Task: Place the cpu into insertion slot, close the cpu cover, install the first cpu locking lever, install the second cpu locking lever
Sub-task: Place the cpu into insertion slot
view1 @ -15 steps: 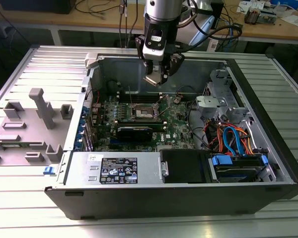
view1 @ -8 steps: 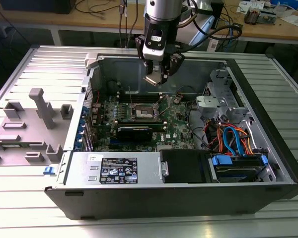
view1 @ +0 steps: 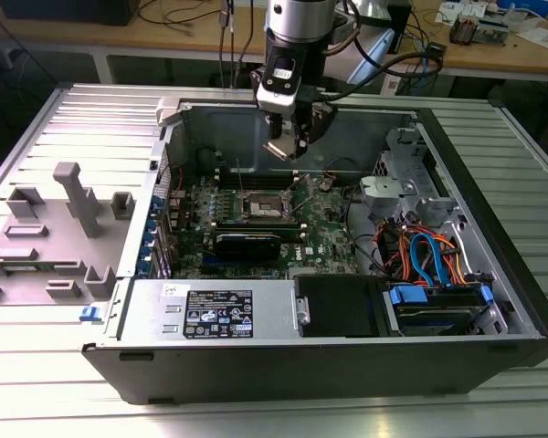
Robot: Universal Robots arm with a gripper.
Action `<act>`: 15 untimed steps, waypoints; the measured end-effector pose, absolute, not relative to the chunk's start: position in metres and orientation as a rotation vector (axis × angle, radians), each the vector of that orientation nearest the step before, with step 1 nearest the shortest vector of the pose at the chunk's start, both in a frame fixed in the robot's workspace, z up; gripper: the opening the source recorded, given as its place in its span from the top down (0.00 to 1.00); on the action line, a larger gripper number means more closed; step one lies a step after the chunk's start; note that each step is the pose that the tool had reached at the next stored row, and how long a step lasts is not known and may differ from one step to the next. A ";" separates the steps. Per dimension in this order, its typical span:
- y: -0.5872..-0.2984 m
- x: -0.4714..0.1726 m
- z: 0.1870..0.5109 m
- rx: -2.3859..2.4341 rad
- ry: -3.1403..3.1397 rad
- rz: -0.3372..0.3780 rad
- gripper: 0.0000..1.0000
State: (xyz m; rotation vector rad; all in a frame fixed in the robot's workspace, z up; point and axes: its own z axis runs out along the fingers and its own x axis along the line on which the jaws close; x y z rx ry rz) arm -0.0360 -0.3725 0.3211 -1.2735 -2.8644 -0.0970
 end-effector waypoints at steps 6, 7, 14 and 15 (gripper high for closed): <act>-0.376 -0.036 0.313 -1.386 -2.803 -0.090 0.46; -0.376 -0.036 0.312 -1.404 -2.795 -0.089 0.46; -0.376 -0.036 0.304 -1.539 -2.720 -0.084 0.46; -0.376 -0.036 0.304 -1.556 -2.710 -0.083 0.46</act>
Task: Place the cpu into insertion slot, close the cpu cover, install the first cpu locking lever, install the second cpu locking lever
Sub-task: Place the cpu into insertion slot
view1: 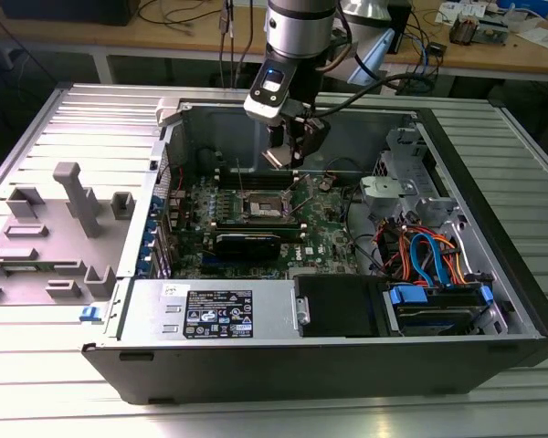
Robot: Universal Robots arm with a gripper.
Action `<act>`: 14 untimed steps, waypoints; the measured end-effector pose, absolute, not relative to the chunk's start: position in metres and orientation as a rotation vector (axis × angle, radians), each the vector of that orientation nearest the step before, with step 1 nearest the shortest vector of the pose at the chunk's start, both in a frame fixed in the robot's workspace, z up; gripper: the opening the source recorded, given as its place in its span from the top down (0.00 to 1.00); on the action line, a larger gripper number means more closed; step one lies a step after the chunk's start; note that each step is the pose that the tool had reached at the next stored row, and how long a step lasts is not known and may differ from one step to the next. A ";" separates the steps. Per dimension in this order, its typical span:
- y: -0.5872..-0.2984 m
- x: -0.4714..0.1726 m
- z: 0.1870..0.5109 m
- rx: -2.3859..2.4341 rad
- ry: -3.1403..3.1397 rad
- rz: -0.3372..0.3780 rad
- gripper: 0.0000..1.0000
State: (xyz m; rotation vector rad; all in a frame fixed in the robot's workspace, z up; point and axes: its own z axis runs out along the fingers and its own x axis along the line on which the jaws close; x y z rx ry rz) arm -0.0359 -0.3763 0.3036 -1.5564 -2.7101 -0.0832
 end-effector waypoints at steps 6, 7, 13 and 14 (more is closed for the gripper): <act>-0.376 -0.036 0.302 -1.584 -2.690 -0.079 0.46; -0.376 -0.036 0.302 -1.584 -2.690 -0.079 0.46; -0.376 -0.036 0.302 -1.584 -2.690 -0.079 0.46; -0.376 -0.036 0.302 -1.584 -2.690 -0.079 0.46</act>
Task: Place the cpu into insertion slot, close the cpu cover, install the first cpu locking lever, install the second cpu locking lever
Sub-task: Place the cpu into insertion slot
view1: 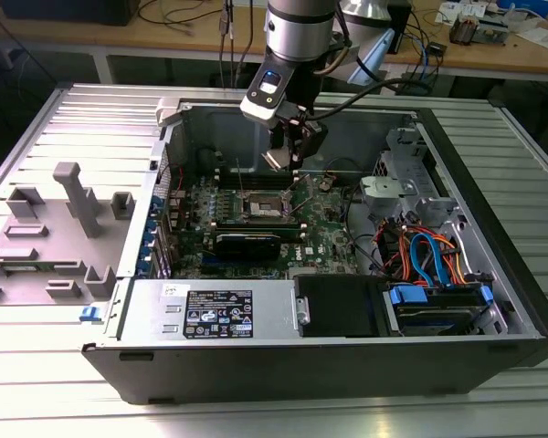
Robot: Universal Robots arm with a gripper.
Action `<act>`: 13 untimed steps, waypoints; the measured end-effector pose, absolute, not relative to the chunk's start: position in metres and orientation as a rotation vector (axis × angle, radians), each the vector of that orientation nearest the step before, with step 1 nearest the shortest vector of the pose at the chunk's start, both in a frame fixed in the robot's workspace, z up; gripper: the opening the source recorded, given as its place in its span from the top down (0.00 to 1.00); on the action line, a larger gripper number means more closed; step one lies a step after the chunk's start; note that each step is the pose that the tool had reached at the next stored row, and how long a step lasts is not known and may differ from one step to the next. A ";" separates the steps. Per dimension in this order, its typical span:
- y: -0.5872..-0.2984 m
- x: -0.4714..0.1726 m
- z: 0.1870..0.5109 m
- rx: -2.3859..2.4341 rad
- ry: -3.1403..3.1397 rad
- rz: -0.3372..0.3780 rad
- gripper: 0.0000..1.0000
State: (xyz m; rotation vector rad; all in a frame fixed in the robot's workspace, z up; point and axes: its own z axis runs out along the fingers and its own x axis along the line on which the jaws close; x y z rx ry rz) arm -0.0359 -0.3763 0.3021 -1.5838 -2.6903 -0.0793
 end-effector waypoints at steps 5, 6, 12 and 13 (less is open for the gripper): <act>-0.376 -0.036 0.300 -1.675 -2.636 -0.080 0.46; -0.376 -0.036 0.298 -1.714 -2.612 -0.081 0.46; -0.376 -0.039 0.283 -1.772 -2.575 -0.082 0.46; -0.376 -0.039 0.283 -1.772 -2.574 -0.082 0.46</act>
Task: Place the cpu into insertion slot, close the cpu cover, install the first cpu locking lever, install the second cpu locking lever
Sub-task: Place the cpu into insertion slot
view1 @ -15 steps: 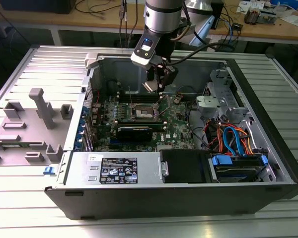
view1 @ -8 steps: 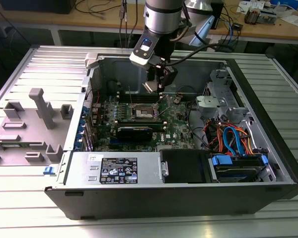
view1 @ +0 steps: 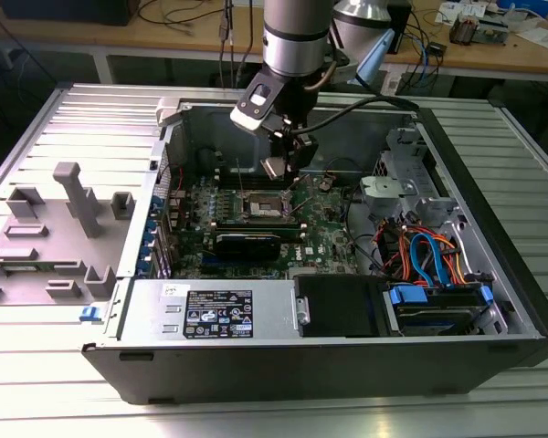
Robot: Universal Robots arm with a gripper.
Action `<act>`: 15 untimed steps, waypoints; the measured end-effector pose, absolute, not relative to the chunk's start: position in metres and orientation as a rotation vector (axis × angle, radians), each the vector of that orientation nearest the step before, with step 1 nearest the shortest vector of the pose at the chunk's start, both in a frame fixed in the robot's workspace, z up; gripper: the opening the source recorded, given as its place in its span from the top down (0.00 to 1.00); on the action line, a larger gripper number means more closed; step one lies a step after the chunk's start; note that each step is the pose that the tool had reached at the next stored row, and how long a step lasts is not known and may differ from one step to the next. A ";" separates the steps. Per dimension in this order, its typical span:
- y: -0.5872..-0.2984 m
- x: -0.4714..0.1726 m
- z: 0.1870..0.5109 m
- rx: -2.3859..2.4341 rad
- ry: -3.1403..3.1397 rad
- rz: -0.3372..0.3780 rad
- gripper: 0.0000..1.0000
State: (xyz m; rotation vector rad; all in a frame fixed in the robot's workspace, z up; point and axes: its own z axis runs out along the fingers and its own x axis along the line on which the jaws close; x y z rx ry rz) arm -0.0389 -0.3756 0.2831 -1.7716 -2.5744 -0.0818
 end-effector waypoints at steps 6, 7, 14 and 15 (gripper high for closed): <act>-0.376 -0.039 0.283 -1.772 -2.574 -0.082 0.46; -0.376 -0.039 0.283 -1.772 -2.574 -0.082 0.46; -0.375 -0.039 0.275 -1.890 -2.490 -0.086 0.46; -0.375 -0.039 0.275 -1.890 -2.490 -0.086 0.46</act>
